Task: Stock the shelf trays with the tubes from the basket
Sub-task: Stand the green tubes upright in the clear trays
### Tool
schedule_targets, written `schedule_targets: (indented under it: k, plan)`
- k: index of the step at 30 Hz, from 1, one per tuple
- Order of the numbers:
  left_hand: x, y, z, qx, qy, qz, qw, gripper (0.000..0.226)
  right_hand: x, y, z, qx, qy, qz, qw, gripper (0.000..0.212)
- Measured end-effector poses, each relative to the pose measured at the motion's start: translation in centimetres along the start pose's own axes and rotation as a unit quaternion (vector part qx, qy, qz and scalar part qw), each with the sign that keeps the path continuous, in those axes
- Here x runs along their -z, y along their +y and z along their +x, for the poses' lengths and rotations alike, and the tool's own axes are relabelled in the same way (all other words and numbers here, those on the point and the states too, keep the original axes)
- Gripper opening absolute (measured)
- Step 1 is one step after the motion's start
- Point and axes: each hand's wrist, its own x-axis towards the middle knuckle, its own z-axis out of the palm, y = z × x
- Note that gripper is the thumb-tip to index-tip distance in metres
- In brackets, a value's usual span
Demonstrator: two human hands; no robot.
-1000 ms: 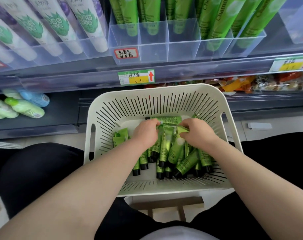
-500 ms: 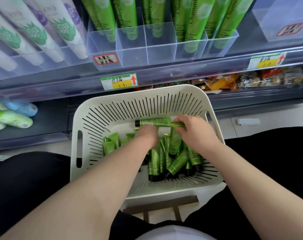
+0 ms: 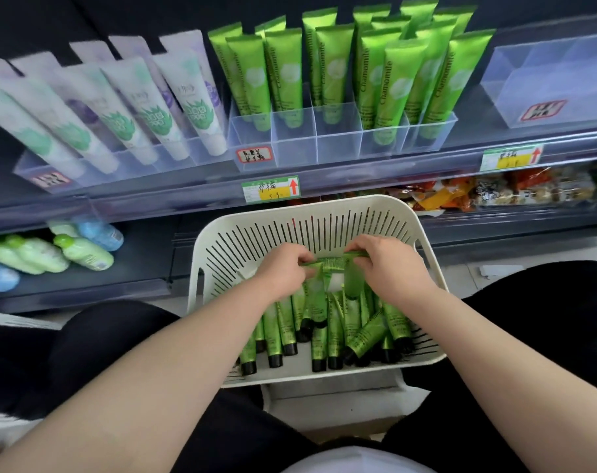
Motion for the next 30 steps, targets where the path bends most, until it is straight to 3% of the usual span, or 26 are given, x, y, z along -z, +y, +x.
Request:
schedule_targets:
  k: [6, 13, 17, 20, 30]
  plan:
    - [5.9, 2.9, -2.4, -0.11, 0.111, 0.068, 0.985, 0.016, 4.9, -1.5, 0.1, 0.035, 0.109, -0.024, 0.993, 0.026]
    - [13.9, 9.5, -3.8, -0.192, 0.271, -0.058, 0.941, 0.016, 12.3, -3.4, 1.0, 0.079, 0.224, -0.037, 0.971, 0.024]
    - [17.1, 13.3, -3.3, -0.218, 0.366, -0.046, 0.903, 0.019, 15.5, -4.1, 2.0, 0.086, 0.276, -0.033, 0.957, 0.023]
    - [18.4, 15.7, -1.9, -0.227, 0.382, -0.032, 0.895, 0.014, 16.8, -4.0, 2.7, 0.082, 0.301, -0.034, 0.95, 0.023]
    - [17.5, 17.6, 4.5, -0.178, 0.325, 0.108, 0.922, 0.024, 17.2, -3.2, 4.1, 0.082, 0.28, -0.055, 0.955, 0.026]
